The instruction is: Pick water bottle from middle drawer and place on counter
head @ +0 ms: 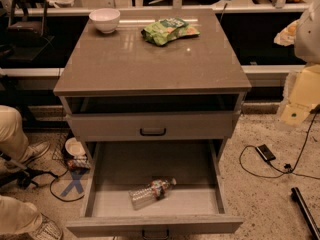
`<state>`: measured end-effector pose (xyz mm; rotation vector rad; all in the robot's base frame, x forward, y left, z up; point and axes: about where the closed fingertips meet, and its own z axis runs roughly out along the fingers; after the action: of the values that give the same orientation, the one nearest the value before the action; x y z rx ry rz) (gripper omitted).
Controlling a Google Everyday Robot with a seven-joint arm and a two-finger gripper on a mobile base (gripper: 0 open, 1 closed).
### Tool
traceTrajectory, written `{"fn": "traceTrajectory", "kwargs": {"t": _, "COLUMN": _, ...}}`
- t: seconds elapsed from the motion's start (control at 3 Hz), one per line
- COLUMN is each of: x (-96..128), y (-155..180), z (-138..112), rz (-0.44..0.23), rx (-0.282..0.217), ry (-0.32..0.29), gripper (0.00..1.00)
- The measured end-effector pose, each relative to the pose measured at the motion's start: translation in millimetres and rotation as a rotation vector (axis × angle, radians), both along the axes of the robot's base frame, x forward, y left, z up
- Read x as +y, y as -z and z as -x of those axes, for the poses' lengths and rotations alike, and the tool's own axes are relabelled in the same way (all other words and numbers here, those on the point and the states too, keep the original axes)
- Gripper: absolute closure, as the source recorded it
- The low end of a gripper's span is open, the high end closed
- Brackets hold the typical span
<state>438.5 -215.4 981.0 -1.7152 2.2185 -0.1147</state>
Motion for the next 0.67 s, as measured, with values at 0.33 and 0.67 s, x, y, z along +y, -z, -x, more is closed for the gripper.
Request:
{"fn": "traceTrajectory", "kwargs": {"t": 0.33, "x": 0, "y": 0, "z": 0, "rz": 0.0, "rx": 0.0, "ry": 0.0, "gripper": 0.0}}
{"fn": "traceTrajectory", "kwargs": {"t": 0.67, "x": 2, "y": 11, "z": 5, "rz": -0.029, "rx": 0.029, "ry": -0.005, "gripper": 0.0}}
